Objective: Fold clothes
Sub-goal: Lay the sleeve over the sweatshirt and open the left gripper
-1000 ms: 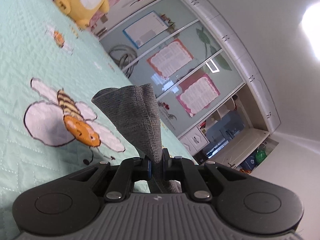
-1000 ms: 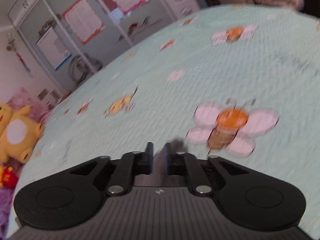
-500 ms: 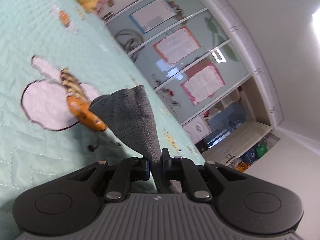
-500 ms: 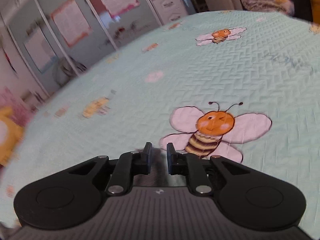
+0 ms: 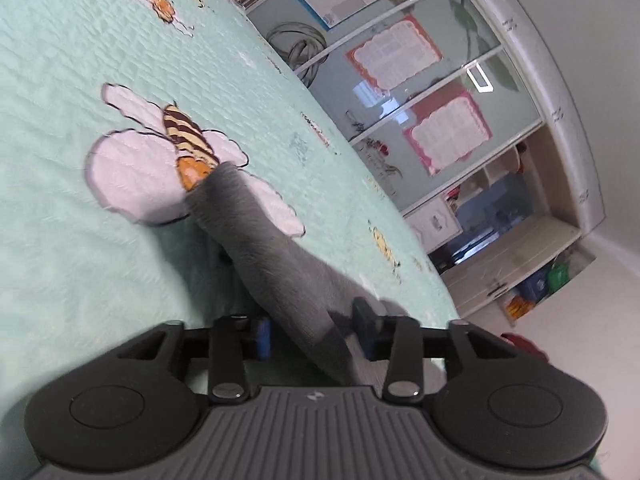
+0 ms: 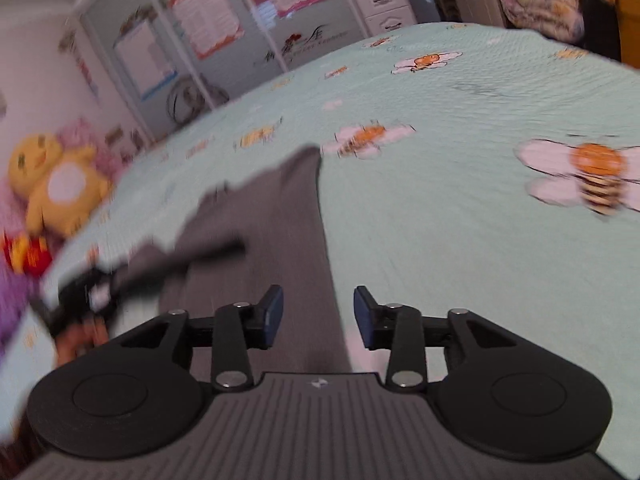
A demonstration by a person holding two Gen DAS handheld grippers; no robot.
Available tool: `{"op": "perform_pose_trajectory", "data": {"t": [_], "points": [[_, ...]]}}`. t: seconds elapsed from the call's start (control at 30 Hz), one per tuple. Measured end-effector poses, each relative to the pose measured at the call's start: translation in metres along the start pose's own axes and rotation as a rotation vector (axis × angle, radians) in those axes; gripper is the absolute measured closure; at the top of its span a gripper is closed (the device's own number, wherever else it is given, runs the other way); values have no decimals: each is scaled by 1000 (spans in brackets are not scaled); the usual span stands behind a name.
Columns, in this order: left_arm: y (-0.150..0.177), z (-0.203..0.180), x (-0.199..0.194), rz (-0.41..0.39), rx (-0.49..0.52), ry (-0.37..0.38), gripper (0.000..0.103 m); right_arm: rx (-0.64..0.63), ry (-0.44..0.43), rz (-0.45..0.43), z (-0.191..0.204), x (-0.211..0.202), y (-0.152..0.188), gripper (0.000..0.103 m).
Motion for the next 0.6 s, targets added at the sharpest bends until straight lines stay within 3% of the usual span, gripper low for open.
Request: {"op": "perform_pose_trajectory", "data": {"t": [0.17, 0.27, 0.37, 0.4, 0.43, 0.6], "points": [[19, 0, -61, -28, 20, -46, 46, -199, -43, 11, 32, -39, 40, 54], [41, -22, -96, -26, 97, 14, 46, -335, -57, 23, 54, -35, 59, 54], [68, -52, -117, 26, 210, 86, 46, -471, 0, 37, 64, -22, 71, 55], [76, -61, -120, 52, 239, 107, 46, -500, 17, 45, 66, -18, 73, 70], [84, -68, -123, 82, 262, 125, 46, -530, 33, 52, 68, -14, 75, 100], [104, -97, -128, 164, 335, 189, 46, -620, 80, 47, 81, -5, 72, 99]]}}
Point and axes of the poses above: each gripper's, at about its wrist camera, not at the fingertips, and x roughly the way its jaws point, z to its left, y to its underside, the point moved 7 cm from there along x, roughly the way its jaws point, and after that the axes turned 11 degrees about -y, right-handed, at the moved point
